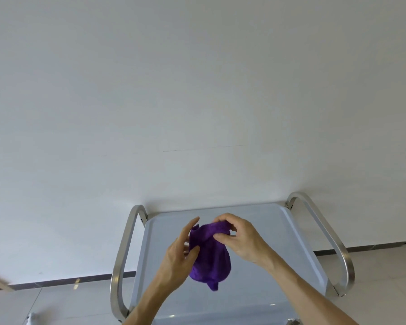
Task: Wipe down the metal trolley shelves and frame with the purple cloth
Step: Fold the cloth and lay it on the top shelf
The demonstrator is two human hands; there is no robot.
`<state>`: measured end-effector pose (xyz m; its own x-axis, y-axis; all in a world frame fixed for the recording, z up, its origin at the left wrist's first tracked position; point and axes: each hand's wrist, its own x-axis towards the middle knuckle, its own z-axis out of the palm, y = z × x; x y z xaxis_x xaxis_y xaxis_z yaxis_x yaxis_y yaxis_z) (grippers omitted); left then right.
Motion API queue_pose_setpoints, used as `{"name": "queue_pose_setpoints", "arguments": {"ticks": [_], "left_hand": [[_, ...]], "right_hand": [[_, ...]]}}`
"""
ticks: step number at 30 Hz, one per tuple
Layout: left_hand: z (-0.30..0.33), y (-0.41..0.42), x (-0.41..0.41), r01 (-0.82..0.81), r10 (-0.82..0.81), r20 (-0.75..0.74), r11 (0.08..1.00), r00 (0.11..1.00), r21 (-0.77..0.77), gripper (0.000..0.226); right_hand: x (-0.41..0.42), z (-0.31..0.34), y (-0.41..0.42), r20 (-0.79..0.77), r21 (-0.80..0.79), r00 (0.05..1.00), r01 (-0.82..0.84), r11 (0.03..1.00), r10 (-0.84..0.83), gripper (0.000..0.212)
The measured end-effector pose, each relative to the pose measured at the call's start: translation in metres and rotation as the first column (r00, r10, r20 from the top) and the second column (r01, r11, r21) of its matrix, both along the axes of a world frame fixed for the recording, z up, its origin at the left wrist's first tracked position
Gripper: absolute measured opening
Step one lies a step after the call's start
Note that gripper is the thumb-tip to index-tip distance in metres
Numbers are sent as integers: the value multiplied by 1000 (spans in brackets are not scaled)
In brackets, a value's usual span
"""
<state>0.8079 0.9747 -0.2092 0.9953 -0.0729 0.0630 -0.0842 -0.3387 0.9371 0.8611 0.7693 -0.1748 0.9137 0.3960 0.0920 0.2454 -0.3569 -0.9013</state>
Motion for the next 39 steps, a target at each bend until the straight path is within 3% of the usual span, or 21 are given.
{"name": "queue_pose_setpoints", "arguments": {"ticks": [3, 7, 10, 15, 20, 23, 26, 30, 35, 39], "left_hand": [[5, 8, 3, 96, -93, -28, 982, 995, 162, 57], [15, 19, 6, 164, -145, -82, 928, 986, 335, 5], [25, 23, 11, 167, -154, -64, 893, 986, 418, 27], [37, 29, 21, 142, -167, -2, 829, 986, 541, 33], [46, 39, 27, 61, -149, 146, 874, 978, 482, 32], [52, 43, 27, 137, -157, 29, 929, 987, 344, 43], [47, 40, 22, 225, -219, -55, 951, 974, 212, 31], [34, 38, 12, 222, -201, -165, 968, 966, 115, 27], [12, 48, -8, 275, -203, -319, 940, 926, 200, 23], [1, 63, -19, 146, -90, -341, 979, 936, 142, 34]], "right_hand": [[10, 8, -6, -29, -99, 997, -77, 992, 74, 10], [22, 22, -18, -128, -125, 979, -173, 977, 157, 18], [30, 28, -23, -193, -104, 965, -201, 974, 179, 17], [38, 36, -19, -191, -2, 962, -201, 980, 197, 13], [50, 59, -18, -123, 23, 971, -204, 979, 205, 13], [59, 82, -17, -95, 72, 964, -243, 967, 250, 12], [67, 104, -15, -57, 75, 954, -289, 954, 293, 12], [78, 124, -20, -44, 112, 957, -279, 954, 285, 12], [87, 133, -41, -106, 233, 958, -238, 943, 268, 14], [94, 124, -56, -147, 195, 953, -235, 952, 265, 15]]}}
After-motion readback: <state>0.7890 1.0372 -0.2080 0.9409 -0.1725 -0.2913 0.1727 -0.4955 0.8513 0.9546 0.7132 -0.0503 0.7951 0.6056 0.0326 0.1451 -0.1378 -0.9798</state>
